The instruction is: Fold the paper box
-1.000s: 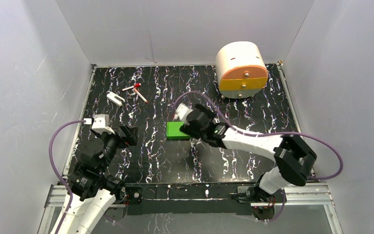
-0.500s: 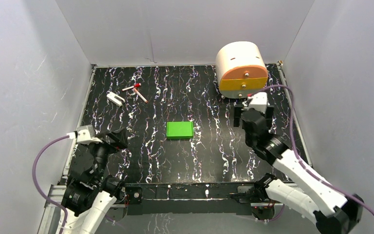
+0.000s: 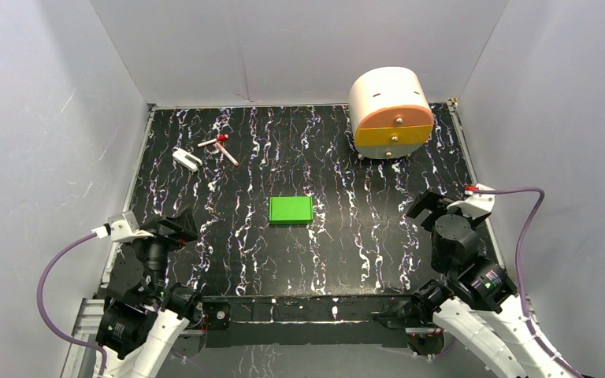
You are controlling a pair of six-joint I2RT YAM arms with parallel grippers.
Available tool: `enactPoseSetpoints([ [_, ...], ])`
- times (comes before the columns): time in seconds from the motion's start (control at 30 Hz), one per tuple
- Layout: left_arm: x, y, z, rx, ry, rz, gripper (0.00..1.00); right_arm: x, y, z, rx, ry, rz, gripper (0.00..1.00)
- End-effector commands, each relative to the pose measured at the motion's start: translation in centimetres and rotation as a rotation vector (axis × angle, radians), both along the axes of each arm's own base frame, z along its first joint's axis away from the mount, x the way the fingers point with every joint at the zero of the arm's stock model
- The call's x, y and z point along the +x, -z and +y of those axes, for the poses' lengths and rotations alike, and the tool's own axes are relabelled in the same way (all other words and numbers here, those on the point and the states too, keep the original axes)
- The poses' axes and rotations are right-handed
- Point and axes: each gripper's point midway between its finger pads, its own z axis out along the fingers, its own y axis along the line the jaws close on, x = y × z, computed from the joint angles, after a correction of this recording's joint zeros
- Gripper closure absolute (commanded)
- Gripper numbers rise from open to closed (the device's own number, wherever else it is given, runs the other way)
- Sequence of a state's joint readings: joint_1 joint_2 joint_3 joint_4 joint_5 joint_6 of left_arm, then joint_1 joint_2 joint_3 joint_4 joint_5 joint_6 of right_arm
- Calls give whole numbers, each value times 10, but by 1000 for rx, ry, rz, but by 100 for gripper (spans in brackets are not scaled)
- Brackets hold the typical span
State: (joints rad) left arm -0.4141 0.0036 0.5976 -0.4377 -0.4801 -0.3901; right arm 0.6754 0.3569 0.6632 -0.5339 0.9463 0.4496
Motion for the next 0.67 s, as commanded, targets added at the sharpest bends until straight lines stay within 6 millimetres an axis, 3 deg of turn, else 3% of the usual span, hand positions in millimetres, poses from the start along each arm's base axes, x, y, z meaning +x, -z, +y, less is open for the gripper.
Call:
enactPoseSetpoints([
  [0.0,-2,-13,7,-24,-36,-40,6,0,-2,-4,41,41,-19,1],
  [0.63,-4,-16,6,-27,-27,-43,6,4,6,1,-1,37,39,1],
])
